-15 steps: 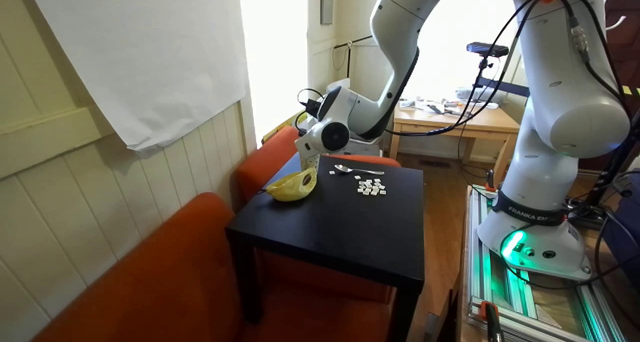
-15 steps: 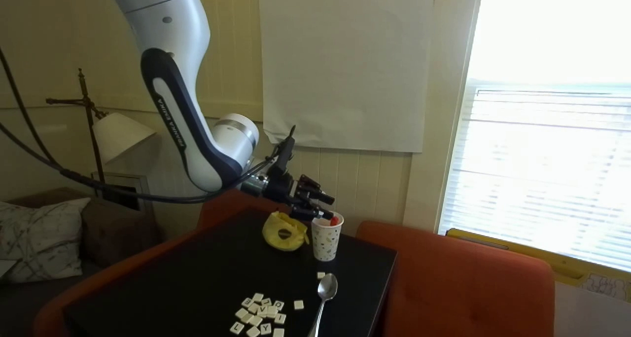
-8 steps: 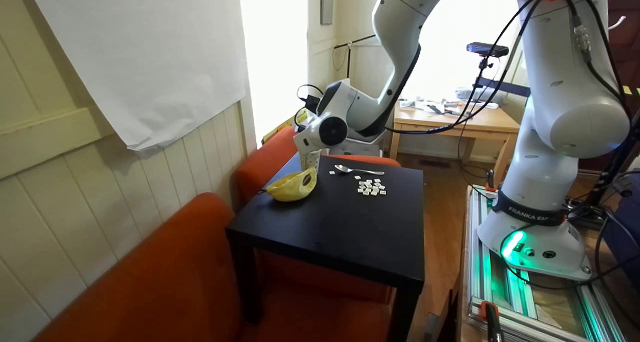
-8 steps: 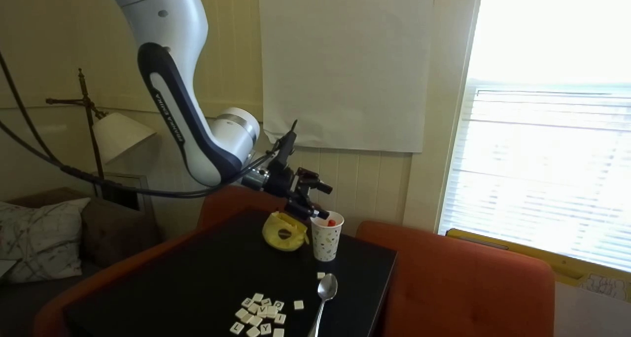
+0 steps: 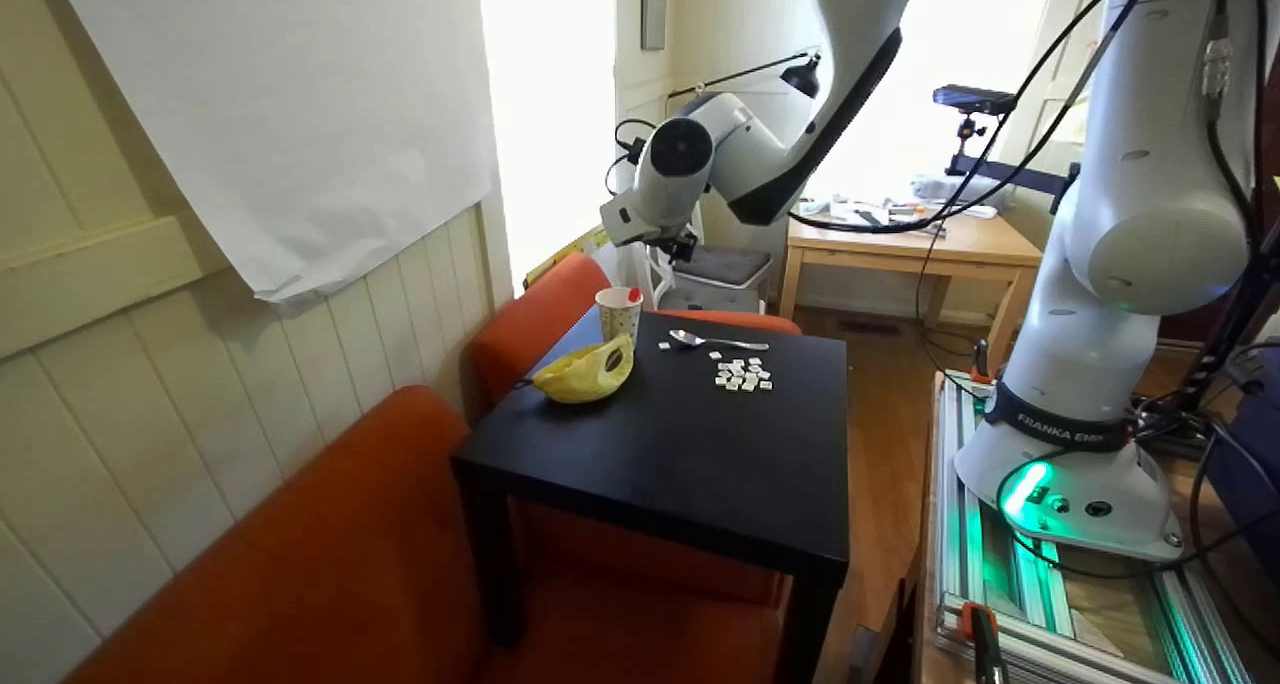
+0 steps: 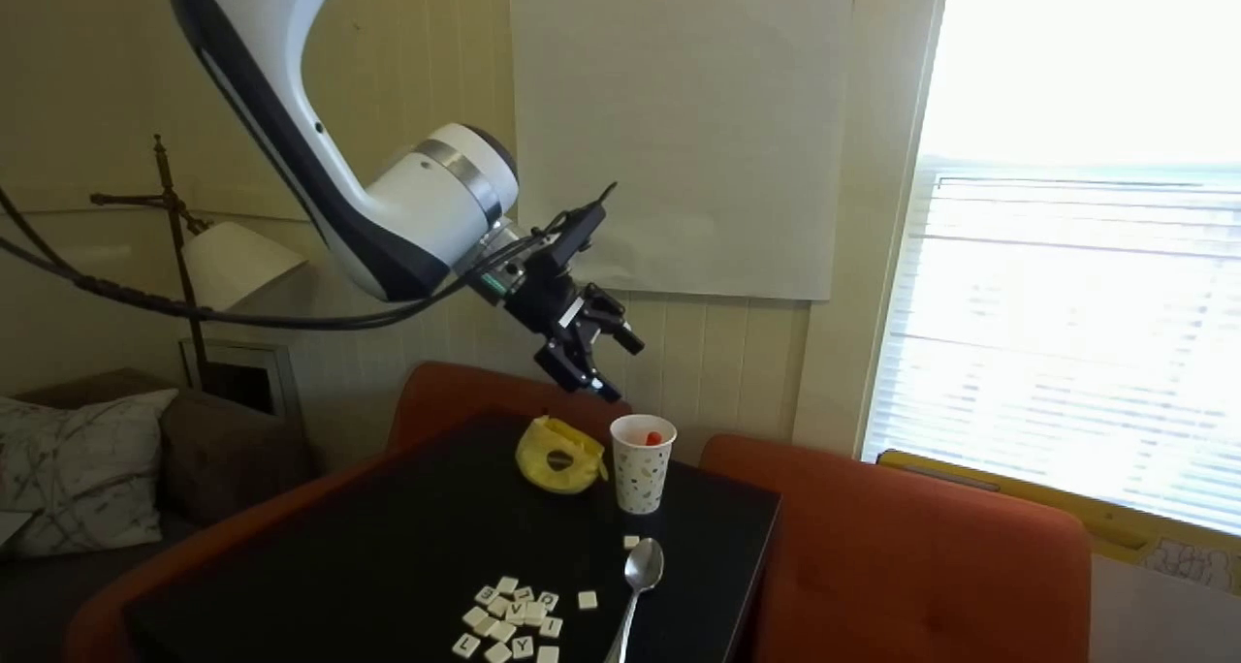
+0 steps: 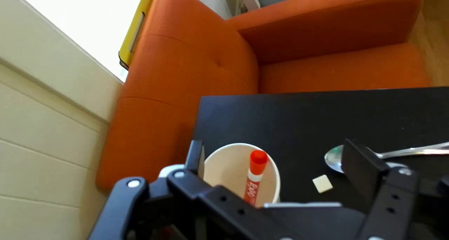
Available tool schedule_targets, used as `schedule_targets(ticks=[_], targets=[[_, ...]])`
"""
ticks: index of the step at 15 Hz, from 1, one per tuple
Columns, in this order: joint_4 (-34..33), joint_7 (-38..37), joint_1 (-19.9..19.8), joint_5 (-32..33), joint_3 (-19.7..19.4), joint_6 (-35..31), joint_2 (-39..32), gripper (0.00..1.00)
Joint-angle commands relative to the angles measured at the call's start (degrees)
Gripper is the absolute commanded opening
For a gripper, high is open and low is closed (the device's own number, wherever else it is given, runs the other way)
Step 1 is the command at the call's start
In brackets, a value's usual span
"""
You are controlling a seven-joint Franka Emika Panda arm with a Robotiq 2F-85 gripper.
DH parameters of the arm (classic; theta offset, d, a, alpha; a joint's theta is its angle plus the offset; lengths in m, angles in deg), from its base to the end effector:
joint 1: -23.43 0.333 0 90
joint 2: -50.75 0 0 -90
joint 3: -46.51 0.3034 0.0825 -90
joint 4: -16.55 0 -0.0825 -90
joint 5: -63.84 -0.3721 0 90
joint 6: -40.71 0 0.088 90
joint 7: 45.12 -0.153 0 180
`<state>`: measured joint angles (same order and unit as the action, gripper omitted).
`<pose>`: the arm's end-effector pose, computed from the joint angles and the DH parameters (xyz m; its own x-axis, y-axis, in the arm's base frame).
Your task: Put the marker in the paper cup
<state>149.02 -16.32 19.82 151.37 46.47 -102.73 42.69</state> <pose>0.5328 -0.0545 0.2511 0.0298 0.7235 -0.6897 0.8916 0.2927 0.3456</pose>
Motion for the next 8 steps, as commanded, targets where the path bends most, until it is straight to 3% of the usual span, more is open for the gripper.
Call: schedule_targets(ticks=[1,4,5,8], targets=[[9.13,15.36,-2.36,-14.52,-1.69,-7.09,9.47,1.00],[14.96,28.01,-3.34,-27.34,-3.27,-12.06,13.78,1.00],[9.58,20.82,-1.68,-20.66,-3.45,-9.22,9.12,1.00],[13.16,25.68,-2.11,-25.22,-4.04,-10.81,11.95,1.00]])
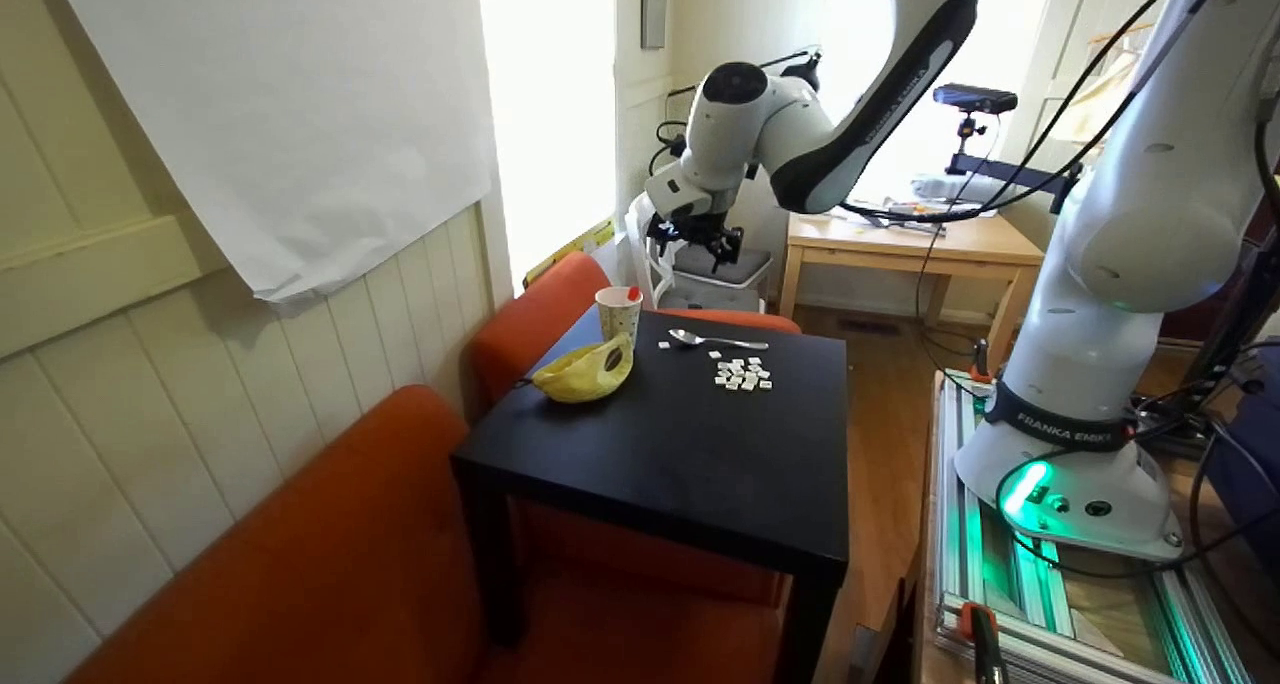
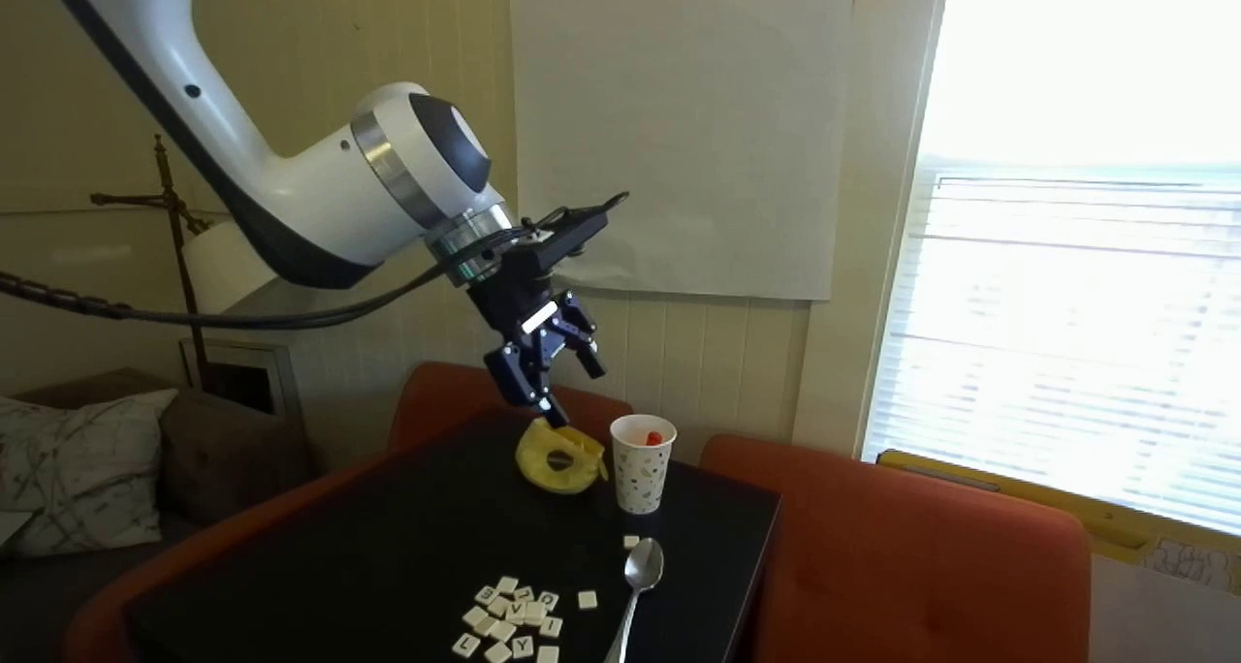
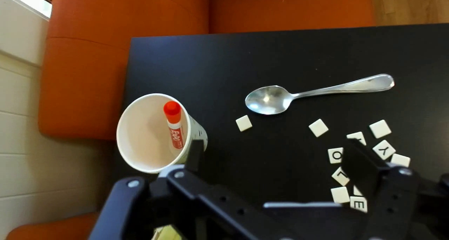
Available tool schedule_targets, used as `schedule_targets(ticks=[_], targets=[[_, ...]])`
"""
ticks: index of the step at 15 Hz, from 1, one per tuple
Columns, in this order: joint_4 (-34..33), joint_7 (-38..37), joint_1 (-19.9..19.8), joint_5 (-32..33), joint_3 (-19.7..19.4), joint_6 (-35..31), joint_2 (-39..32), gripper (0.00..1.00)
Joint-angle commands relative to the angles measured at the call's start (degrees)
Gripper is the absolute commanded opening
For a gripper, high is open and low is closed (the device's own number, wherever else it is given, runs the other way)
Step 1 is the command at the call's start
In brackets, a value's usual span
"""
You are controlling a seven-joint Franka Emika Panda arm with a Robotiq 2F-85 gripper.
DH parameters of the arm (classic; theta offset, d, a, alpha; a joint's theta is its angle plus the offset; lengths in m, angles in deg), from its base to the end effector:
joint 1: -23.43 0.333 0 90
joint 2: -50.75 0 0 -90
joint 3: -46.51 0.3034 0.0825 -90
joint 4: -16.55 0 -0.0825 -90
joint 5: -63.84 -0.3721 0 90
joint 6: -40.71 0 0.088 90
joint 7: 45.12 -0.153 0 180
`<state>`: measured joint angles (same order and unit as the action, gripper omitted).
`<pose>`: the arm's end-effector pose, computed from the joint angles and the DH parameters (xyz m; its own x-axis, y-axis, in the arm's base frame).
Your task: Put the marker in the paper cup
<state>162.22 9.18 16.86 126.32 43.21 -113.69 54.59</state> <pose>0.4655 -0.0687 0.2651 -0.0715 0.8689 -0.4898 0.9415 0.2209 0.2544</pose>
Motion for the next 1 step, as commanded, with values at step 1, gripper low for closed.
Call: schedule_targets(ticks=[1], targets=[[0.23,0.35,0.86,-0.45,-0.79,0.11,0.30,1.00]])
